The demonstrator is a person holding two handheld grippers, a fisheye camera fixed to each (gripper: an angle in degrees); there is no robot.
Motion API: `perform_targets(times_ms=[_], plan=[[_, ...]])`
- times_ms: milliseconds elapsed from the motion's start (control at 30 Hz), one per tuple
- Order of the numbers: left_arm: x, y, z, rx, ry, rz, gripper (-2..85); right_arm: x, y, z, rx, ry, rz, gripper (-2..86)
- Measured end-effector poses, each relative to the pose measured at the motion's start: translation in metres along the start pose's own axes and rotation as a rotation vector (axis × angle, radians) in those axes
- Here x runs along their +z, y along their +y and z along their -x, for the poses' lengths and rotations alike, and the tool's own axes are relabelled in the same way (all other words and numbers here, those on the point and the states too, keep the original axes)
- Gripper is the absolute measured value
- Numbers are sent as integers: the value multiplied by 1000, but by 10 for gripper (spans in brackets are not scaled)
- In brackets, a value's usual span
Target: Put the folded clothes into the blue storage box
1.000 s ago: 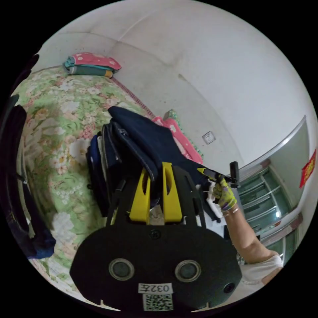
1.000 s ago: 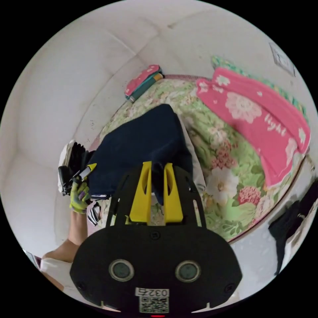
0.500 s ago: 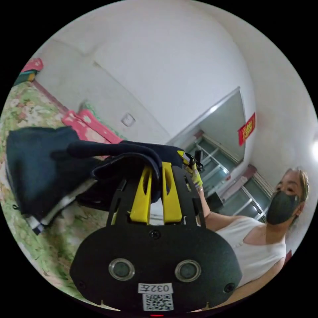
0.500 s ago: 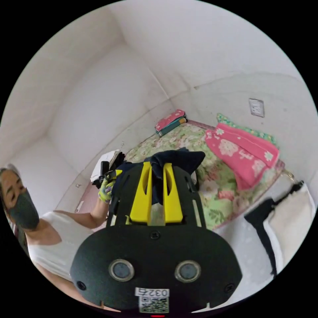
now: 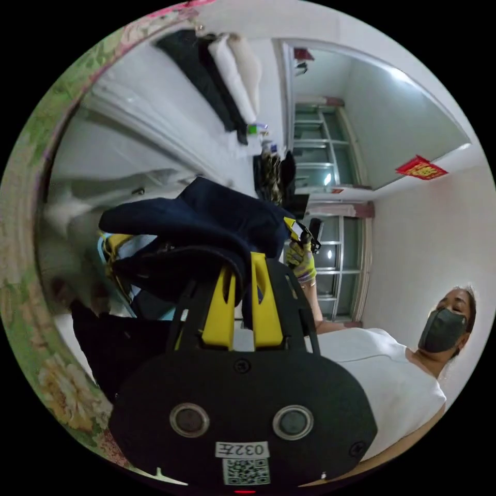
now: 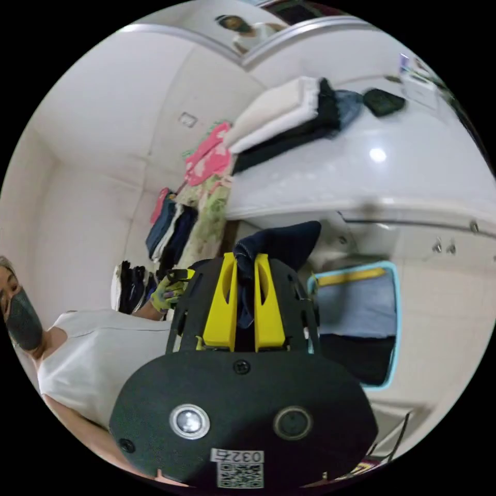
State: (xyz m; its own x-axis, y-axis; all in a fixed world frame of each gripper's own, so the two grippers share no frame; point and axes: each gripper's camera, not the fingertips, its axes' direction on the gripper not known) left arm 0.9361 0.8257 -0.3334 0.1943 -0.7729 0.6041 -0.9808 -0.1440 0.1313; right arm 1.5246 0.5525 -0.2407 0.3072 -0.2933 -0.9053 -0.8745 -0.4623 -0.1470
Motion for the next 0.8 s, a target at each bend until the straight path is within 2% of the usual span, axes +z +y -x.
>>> perform_targets(times_ms=[267,500,600,700,733,800], plan=[[159,-23,69,26,-163,376,4,11,65,-114,279,102,-58,51],[242,-6,97,141,-227,549,6,16,99,-158,276,161,-110,52],[293,20,112,208,-245,700,23,16,125,-187,340,223,-134,57],[365,66,156,244,-351,1052,70,29,165,-239,624,359,-50,68],[385,85,180,226,-399,1193,45,37,185,-260,794,352,15,67],[389,96,203,170,-401,1270,17,39,210,-270,928,303,-19,63]])
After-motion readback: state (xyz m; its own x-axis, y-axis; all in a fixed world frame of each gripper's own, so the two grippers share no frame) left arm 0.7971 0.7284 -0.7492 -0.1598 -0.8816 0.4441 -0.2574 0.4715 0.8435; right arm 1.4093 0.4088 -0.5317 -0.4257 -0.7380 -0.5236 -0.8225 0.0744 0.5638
